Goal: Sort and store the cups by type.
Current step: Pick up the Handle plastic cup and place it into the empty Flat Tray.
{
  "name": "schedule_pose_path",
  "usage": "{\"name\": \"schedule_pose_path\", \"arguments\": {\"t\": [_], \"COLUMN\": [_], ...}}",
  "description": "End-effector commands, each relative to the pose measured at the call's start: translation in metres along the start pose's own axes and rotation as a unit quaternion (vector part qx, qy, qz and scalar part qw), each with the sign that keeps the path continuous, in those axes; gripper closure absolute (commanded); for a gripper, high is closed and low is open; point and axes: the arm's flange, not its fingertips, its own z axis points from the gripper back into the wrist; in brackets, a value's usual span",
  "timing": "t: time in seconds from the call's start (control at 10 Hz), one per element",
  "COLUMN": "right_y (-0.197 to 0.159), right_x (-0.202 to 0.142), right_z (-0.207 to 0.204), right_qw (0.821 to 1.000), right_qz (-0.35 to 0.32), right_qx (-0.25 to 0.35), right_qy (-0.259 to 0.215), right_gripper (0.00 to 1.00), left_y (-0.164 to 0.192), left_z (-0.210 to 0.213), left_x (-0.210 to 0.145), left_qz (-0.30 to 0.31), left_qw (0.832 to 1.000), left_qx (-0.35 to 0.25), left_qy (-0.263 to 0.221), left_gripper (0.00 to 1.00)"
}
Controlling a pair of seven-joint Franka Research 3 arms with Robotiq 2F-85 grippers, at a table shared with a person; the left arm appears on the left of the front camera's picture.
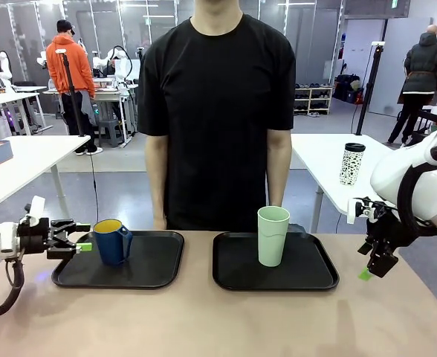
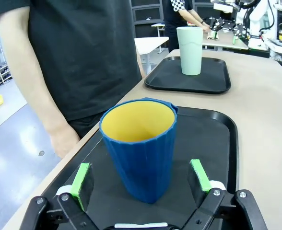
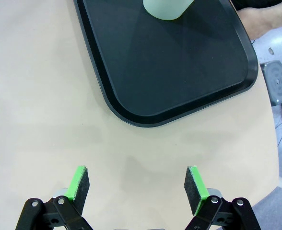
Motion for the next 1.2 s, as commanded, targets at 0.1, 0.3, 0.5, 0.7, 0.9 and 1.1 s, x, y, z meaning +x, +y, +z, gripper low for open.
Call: {"name": "schedule_pose_path", "arguments": {"t": [0.1,0.3,0.5,0.7,0.9,1.1], "right_y": [0.0,0.0,0.0,0.0,0.0,0.0], "right_x": [-0.001,-0.001,-0.001,-0.001,-0.001,-0.001], "right_z": [0.0,0.0,0.0,0.0,0.0,0.0], "right_qw": [1.0,1.0,1.0,1.0,1.0,1.0], "right_qz": [0.0,0.0,0.0,0.0,0.0,0.0], "right_qx": [-0.001,-0.001,-0.001,-0.001,-0.001,-0.001], "right_qy": [0.002,0.002,0.002,0.002,0.002,0.002], "right_gripper": [0.0,0.0,0.0,0.0,0.0,0.0], "left_y": [-0.037,-0.042,-0.045,-0.047,-0.021,-0.021], "left_z": [0.02,0.033,0.04,0.049,0.044,0.044], "left_x": [-0.02,-0.019,-0.014,-0.013,0.003,0.003], "left_qz": [-0.017,-0.015,-0.018,-0.012,0.011,0.011], "left_qw": [0.999,0.999,0.998,0.998,0.998,0.998], "left_qx": [0.028,0.038,0.041,0.041,0.039,0.039], "left_qy": [0.0,0.026,0.049,0.054,0.04,0.04], "left_gripper": [0.0,0.0,0.0,0.0,0.0,0.0]}}
